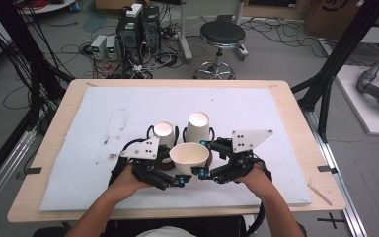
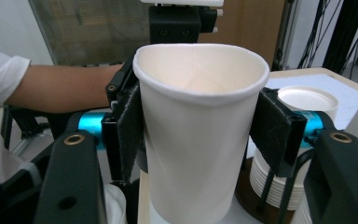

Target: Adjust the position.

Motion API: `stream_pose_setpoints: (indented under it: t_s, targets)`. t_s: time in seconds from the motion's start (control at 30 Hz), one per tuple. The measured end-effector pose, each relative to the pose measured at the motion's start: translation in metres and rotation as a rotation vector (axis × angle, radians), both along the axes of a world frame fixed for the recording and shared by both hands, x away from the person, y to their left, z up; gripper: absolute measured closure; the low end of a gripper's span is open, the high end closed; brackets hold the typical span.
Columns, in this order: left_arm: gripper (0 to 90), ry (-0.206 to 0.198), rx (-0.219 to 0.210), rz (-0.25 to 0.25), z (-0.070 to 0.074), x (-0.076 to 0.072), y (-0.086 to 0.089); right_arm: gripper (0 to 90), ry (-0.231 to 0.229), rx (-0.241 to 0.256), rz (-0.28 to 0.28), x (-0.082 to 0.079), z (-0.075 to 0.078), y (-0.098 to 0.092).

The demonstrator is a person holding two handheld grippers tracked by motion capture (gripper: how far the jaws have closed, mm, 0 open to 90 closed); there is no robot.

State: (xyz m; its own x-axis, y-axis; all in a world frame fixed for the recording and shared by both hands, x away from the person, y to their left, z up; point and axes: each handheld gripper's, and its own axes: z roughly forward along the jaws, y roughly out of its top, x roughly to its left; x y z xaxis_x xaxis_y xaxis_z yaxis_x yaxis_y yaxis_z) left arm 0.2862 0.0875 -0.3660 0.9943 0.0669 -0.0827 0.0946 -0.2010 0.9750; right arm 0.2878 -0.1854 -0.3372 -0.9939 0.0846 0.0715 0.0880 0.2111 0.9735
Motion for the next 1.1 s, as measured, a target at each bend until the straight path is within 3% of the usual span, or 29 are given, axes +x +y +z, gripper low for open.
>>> stream_pose_setpoints:
  t_s: [0.13, 0.27, 0.33, 0.5, 0.63, 0.77, 1.1]
  targets:
    - [36.3, -0.004, 0.001, -0.002, 0.000, 0.000, -0.001, 20.2, 0.032, 0.040, -0.026, -0.001, -0.004, 0.006]
    - [36.3, -0.010, 0.018, -0.011, 0.000, -0.002, -0.003, 20.2, 0.038, 0.028, -0.020, -0.001, -0.005, 0.011]
    - [36.3, -0.012, 0.023, -0.014, 0.000, -0.002, -0.004, 20.8, 0.038, 0.027, -0.017, -0.001, -0.005, 0.012]
    - [36.5, -0.013, 0.031, -0.016, 0.000, -0.002, -0.004, 35.0, 0.025, 0.020, 0.015, -0.001, -0.005, 0.011]
    - [36.8, -0.015, 0.034, -0.017, 0.000, -0.002, -0.005, 37.7, 0.010, 0.012, 0.020, -0.001, -0.005, 0.010]
    - [36.2, 0.002, 0.004, -0.003, 0.001, -0.002, -0.002, 38.2, 0.004, 0.011, 0.014, -0.001, -0.002, 0.007]
    - [31.3, -0.004, -0.066, 0.115, 0.011, 0.006, 0.036, 38.8, -0.022, 0.039, -0.046, 0.003, 0.007, -0.012]
